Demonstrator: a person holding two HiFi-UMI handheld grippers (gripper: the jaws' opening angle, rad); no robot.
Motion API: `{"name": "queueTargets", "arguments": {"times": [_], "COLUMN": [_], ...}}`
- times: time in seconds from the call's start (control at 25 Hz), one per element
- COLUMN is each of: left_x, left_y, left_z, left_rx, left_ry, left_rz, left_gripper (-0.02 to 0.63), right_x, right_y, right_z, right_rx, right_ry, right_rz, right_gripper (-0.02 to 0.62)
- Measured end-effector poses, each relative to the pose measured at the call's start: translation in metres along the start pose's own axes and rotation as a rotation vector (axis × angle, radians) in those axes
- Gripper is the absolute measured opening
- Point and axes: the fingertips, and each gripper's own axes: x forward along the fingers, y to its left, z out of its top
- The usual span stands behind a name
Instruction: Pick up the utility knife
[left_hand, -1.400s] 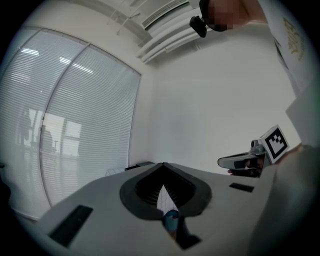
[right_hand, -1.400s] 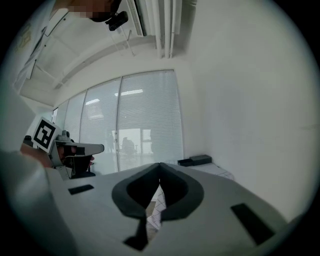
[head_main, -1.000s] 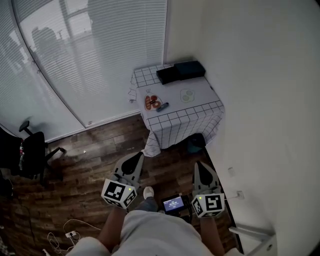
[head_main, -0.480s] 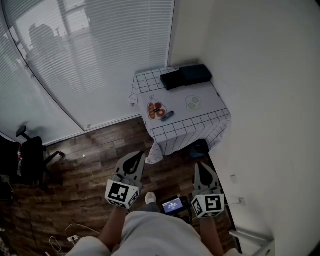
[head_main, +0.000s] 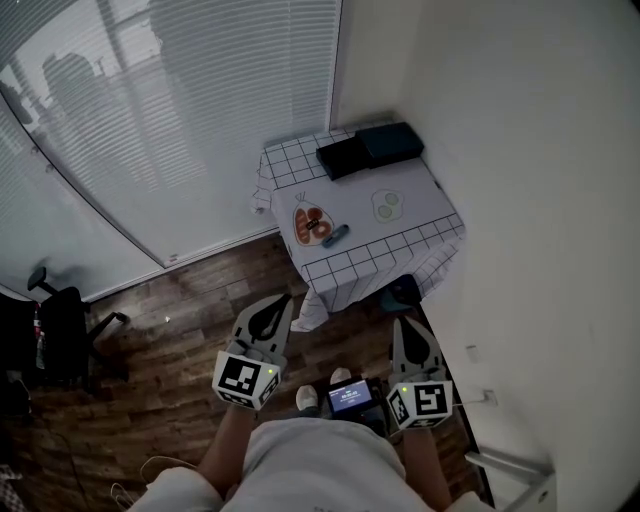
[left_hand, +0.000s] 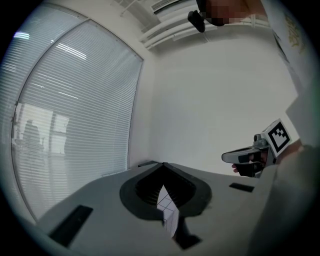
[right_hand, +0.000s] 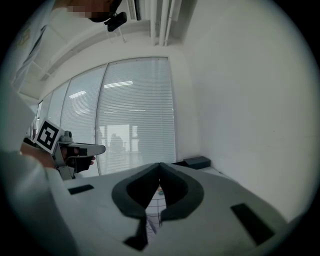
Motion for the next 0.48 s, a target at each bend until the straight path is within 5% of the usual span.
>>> {"name": "queueTargets", "arguments": {"times": [0.48], "left_x": [0.064], "left_y": [0.029], "left_z": [-0.001], "left_rx": [0.006], "left_ry": [0.008], "left_rz": [0.026], "left_gripper": [0.008], "right_x": [0.073], "right_y": [-0.030], "right_z": [0.008], "right_rx": [-0.012], "right_ry": [-0.007], "right_rz": [0.055], "right_gripper": [0.006]}}
